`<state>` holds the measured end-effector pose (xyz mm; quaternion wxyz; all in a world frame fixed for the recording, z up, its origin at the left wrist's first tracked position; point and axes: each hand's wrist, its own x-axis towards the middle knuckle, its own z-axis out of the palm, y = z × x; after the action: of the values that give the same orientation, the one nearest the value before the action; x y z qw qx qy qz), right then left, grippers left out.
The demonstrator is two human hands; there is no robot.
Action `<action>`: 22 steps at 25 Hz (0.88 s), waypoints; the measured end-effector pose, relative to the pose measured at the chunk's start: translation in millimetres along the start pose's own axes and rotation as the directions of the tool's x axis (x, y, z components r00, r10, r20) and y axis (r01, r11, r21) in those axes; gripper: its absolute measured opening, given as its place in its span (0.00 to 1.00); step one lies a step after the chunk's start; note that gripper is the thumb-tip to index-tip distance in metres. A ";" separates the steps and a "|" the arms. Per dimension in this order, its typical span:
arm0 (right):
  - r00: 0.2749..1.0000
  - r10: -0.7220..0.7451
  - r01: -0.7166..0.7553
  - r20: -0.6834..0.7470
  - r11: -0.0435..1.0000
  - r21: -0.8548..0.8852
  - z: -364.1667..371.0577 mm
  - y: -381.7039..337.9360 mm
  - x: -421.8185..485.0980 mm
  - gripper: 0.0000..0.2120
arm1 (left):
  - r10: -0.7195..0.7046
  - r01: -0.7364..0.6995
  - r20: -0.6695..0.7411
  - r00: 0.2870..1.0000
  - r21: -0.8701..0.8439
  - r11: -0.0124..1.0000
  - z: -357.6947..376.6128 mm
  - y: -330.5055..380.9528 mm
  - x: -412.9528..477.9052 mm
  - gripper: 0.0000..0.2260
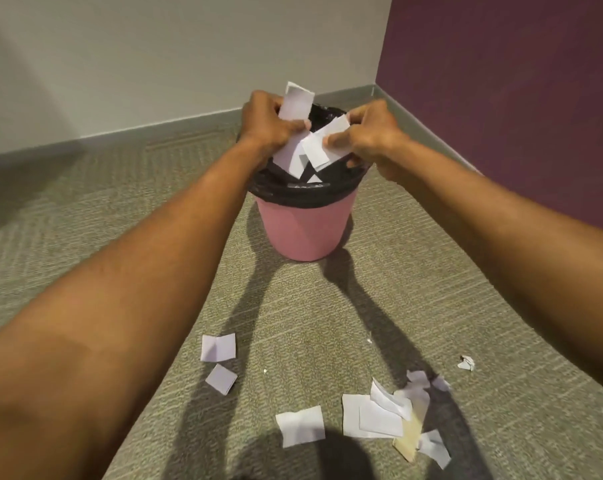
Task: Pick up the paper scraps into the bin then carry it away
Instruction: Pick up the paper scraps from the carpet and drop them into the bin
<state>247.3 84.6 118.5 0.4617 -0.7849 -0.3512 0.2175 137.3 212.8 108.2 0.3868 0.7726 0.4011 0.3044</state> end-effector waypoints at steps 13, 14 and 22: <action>0.994 0.001 0.017 0.106 0.985 -0.173 -14.6 19.5 24.6 0.21 | 0.039 -0.031 -0.130 0.991 0.063 0.998 -2.1 -22.4 -11.3 0.04; 0.992 -0.017 0.044 0.125 0.976 -0.215 -15.4 22.5 22.9 0.24 | 0.014 -0.014 -0.219 0.976 0.000 1.000 -6.5 -30.3 -26.6 0.05; 0.864 -0.487 0.497 0.130 0.780 -0.380 12.0 24.6 -40.6 0.06 | -0.463 0.477 -0.116 0.879 0.238 0.846 8.8 -194.1 -201.3 0.01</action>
<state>221.2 52.9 91.9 0.3272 -0.7408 -0.5862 0.0224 -29.6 111.2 -92.0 0.3339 0.6861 0.6246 0.1660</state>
